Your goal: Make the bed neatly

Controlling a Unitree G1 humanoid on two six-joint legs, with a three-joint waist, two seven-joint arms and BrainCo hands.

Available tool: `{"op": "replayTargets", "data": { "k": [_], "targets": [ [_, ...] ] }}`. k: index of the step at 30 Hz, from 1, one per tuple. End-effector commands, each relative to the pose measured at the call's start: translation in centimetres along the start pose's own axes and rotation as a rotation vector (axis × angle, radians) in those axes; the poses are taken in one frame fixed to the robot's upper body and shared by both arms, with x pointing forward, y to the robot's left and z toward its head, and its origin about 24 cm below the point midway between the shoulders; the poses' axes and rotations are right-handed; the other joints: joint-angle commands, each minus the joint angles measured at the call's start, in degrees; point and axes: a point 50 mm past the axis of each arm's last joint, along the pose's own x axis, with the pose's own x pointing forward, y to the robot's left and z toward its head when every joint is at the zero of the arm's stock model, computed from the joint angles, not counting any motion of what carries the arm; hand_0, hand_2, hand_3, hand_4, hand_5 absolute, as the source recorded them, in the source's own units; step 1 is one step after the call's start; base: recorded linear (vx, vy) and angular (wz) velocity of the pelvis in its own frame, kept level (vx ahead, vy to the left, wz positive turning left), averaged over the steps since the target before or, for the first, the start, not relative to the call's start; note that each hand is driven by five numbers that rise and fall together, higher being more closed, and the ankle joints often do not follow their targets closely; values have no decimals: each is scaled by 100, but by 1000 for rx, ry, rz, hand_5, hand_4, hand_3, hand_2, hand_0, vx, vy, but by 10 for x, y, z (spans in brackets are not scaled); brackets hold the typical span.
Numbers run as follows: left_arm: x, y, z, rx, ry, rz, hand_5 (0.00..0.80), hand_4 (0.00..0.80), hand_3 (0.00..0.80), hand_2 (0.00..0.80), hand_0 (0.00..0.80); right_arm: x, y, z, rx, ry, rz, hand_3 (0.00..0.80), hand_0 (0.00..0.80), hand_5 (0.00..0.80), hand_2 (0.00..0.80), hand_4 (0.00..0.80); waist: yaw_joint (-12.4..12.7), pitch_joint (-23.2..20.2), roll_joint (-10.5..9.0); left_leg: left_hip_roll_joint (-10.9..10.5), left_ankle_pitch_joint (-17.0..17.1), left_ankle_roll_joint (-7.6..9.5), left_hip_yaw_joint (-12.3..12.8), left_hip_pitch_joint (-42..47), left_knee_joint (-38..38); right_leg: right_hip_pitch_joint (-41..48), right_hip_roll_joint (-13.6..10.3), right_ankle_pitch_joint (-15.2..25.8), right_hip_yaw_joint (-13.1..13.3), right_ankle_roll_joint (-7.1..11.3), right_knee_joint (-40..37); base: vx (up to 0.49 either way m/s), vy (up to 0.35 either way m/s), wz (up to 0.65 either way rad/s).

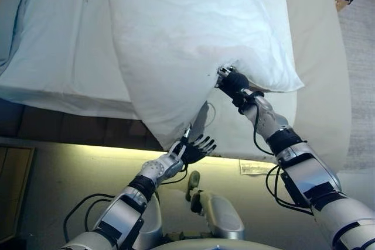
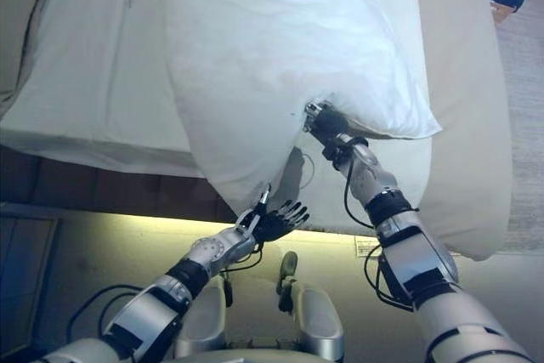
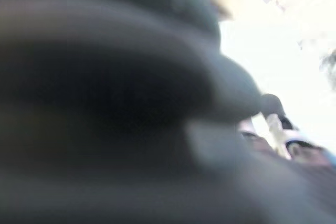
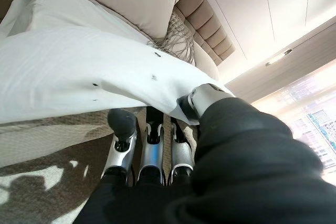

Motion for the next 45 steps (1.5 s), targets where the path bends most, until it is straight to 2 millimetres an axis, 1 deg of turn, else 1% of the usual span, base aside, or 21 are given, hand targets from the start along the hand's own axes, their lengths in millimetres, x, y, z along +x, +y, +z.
{"op": "replayTargets", "data": {
  "k": [1, 2, 3, 4, 8, 11, 13, 17, 19, 22, 25, 29, 33, 34, 35, 37, 41, 45],
  "targets": [
    [27, -50, -42, -56, 102, -263, 0, 0, 0, 0, 0, 6, 53, 40, 24, -209, 251, 800, 800, 800, 800, 800, -25, -101, -152, 182, -458, -100, 31, -129, 441, -32, -194, 319, 36, 370, -171, -3, -53, -11],
    [28, -57, -41, -54, 79, -306, 0, 0, 0, 0, 0, 5, 55, 38, 41, -212, 264, 800, 800, 800, 800, 800, -52, -99, -179, 190, -461, -103, 35, -121, 436, -34, -176, 314, 53, 370, -166, 2, -39, -12],
    [28, -59, -41, -55, 73, -320, 0, 0, 0, 0, 0, 5, 56, 37, 45, -213, 268, 800, 800, 800, 800, 800, -59, -100, -186, 192, -462, -103, 37, -118, 433, -34, -171, 311, 57, 370, -166, 3, -36, -10],
    [29, -66, -39, -55, 52, -358, 0, 0, 0, 0, 0, 3, 57, 35, 53, -213, 277, 800, 800, 800, 800, 800, -91, -101, -212, 201, -467, -103, 51, -111, 429, -31, -155, 304, 76, 366, -169, 3, -23, -6],
    [29, -85, -30, -62, -34, -476, 0, 0, 0, 0, 0, -3, 56, 21, 86, -195, 279, 800, 800, 800, 800, 800, -218, -121, -266, 243, -464, -116, 94, -80, 413, -48, -111, 280, 149, 356, -142, 11, -7, -6],
    [26, -99, -18, -67, -152, -571, 0, 0, 0, 0, 0, -9, 52, 8, 99, -174, 267, 800, 800, 800, 800, 800, -306, -124, -309, 276, -468, -122, 134, -60, 405, -63, -86, 256, 188, 350, -120, 8, -3, -3],
    [21, -108, -4, -60, -257, -621, 0, 0, 0, 0, 0, -14, 50, -1, 97, -160, 273, 800, 800, 800, 800, 800, -367, -119, -350, 295, -467, -125, 164, -48, 400, -76, -63, 245, 215, 350, -105, 4, -5, -3],
    [14, -121, 12, -51, -379, -704, 0, 0, 0, 0, 0, -22, 49, -12, 107, -147, 289, 800, 800, 800, 800, 800, -444, -110, -440, 336, -476, -132, 209, -39, 406, -76, -25, 234, 223, 346, -101, 5, -27, -2],
    [11, -127, 19, -46, -428, -721, 0, 0, 0, 0, 0, -24, 50, -13, 107, -149, 299, 800, 800, 800, 800, 800, -474, -101, -476, 353, -483, -137, 211, -57, 419, -101, -6, 215, 229, 343, -74, -4, -29, -3],
    [7, -131, 28, -39, -486, -732, 0, 0, 0, 0, 0, -26, 50, -14, 110, -157, 300, 800, 800, 800, 800, 800, -487, -101, -523, 371, -493, -152, 200, -76, 437, -100, 8, 196, 202, 340, -68, -3, -32, -3],
    [5, -130, 36, -36, -520, -721, 0, 0, 0, 0, 0, -27, 48, -14, 107, -162, 295, 800, 800, 800, 800, 800, -477, -99, -537, 366, -491, -160, 173, -65, 403, -70, 11, 189, 170, 340, -104, 1, -10, -1],
    [1, -127, 48, -29, -558, -683, 0, 0, 0, 0, 0, -27, 46, -12, 104, -170, 289, 800, 800, 800, 800, 800, -455, -79, -521, 358, -479, -171, 144, -72, 372, -74, 0, 172, 108, 337, -108, 0, 0, 0],
    [-4, -118, 62, -33, -605, -626, 0, 0, 0, 0, 0, -27, 44, -9, 104, -177, 285, 800, 800, 800, 800, 800, -402, -66, -490, 332, -469, -177, 90, -83, 344, -76, -26, 163, 49, 341, -115, -1, 0, 1],
    [-5, -116, 65, -33, -614, -616, 163, 163, 163, 163, 163, -27, 44, -10, 103, -176, 283, 800, 800, 800, 800, 800, -390, -70, -480, 324, -467, -177, 82, -79, 331, -68, -35, 160, 35, 344, -122, 1, 5, 8],
    [-6, -114, 67, -35, -624, -607, 800, 800, 800, 800, 800, -26, 44, -10, 101, -174, 281, 800, 800, 800, 800, 800, -380, -74, -471, 317, -464, -177, 74, -69, 318, -56, -42, 159, 25, 348, -131, 7, 6, 7],
    [-9, -111, 72, -31, -642, -591, 800, 800, 800, 800, 800, -26, 43, -10, 95, -169, 268, 800, 800, 800, 800, 800, -357, -86, -450, 300, -456, -180, 59, -50, 295, -36, -57, 154, 7, 352, -140, 5, 4, 3],
    [-12, -110, 76, -21, -645, -589, 800, 800, 800, 800, 800, -25, 38, -13, 71, -145, 220, 800, 800, 800, 800, 800, -319, -99, -410, 266, -452, -181, 31, -31, 288, -14, -76, 142, -31, 355, -128, 0, 0, 0],
    [-14, -114, 78, -1, -643, -618, 800, 800, 800, 800, 800, -26, 29, -22, 65, -96, 158, 800, 800, 800, 800, 800, -294, -120, -358, 237, -440, -180, 0, 45, 215, 44, -105, 135, -61, 372, -145, 1, 3, 1]
  ]
}}
